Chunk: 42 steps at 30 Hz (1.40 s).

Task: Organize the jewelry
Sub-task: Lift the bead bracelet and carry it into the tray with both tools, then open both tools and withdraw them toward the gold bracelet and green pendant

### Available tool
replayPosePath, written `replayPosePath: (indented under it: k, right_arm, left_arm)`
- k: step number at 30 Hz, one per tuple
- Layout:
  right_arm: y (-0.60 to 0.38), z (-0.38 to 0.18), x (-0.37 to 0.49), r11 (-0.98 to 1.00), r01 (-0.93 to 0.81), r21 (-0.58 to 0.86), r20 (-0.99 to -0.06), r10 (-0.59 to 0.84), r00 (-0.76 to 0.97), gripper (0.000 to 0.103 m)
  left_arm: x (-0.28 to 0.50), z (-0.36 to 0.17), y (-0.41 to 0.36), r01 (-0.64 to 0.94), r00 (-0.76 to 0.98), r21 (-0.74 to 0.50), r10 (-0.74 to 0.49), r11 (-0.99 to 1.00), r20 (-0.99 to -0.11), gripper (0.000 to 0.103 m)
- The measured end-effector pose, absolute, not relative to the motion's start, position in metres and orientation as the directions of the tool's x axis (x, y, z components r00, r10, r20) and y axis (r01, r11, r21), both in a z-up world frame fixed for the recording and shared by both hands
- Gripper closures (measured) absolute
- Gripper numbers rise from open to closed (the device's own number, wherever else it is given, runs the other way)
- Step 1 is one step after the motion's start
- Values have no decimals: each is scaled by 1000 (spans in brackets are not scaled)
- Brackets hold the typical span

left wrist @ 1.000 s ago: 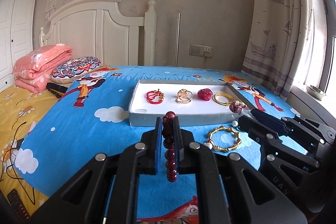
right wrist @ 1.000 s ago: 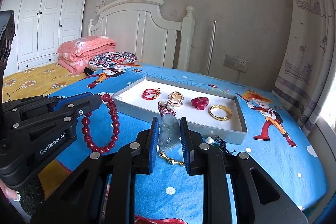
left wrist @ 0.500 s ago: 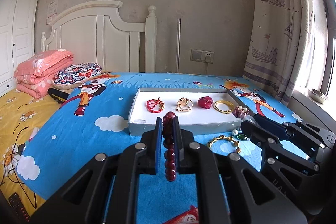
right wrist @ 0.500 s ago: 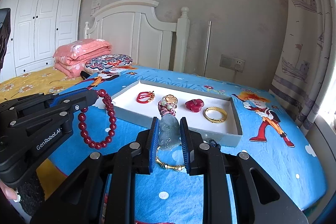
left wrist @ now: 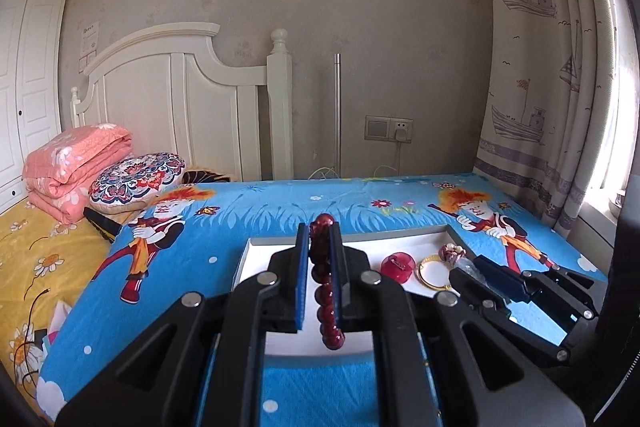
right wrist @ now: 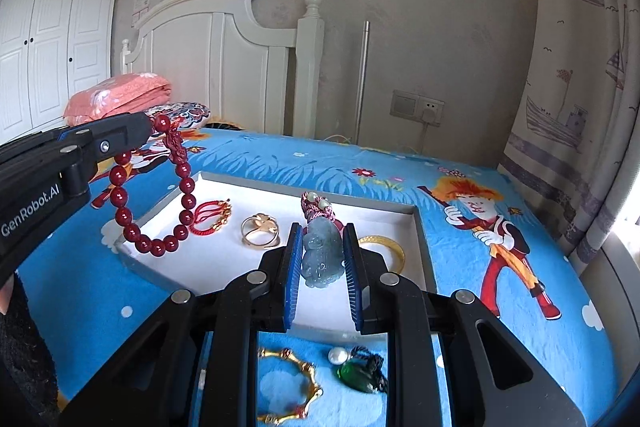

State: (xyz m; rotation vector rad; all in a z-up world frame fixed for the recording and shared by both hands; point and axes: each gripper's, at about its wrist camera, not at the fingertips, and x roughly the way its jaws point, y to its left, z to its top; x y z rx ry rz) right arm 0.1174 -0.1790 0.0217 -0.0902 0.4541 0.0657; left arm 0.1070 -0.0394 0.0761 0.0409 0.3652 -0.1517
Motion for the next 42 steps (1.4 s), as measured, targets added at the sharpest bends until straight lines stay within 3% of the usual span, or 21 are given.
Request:
replayPosePath:
  k: [7, 15, 17, 18, 20, 23, 29, 34, 42]
  right_arm:
    - [-187, 16, 169, 998, -29, -56, -490, -2, 872, 82]
    - [-199, -5, 207, 1000, -1, -29, -590, -16, 807, 82]
    - [-201, -6, 209, 1000, 8, -26, -597, -22, 802, 76]
    - [-202, -5, 208, 999, 12, -30, -591, -28, 806, 71]
    - [-205, -3, 204, 1000, 5, -17, -592, -14, 806, 70]
    - [-209, 6, 195, 1000, -4, 9, -589, 9, 808, 70]
    - [-216, 21, 170, 999, -31, 24, -565, 40, 824, 68]
    - [-220, 20, 146, 999, -32, 13, -548, 34, 836, 52]
    - [-236, -2, 88, 1000, -22, 1, -520, 19, 854, 51]
  left_arm:
    - [169, 62, -50, 105, 913, 50, -76, 993, -401, 93]
    - [216, 28, -55, 96, 858, 63, -51, 993, -511, 93]
    - [221, 22, -54, 86, 847, 64, -39, 994, -530, 92]
    - [222, 20, -53, 79, 845, 69, -30, 994, -534, 85]
    - [220, 20, -50, 76, 842, 78, -23, 994, -539, 61]
    - [210, 25, -46, 65, 857, 91, -9, 994, -516, 40]
    - [183, 36, -45, 76, 873, 112, -12, 991, -488, 16]
    - [160, 31, -45, 70, 871, 139, 8, 988, -492, 8]
    - [114, 15, -25, 32, 860, 50, -2, 998, -511, 5]
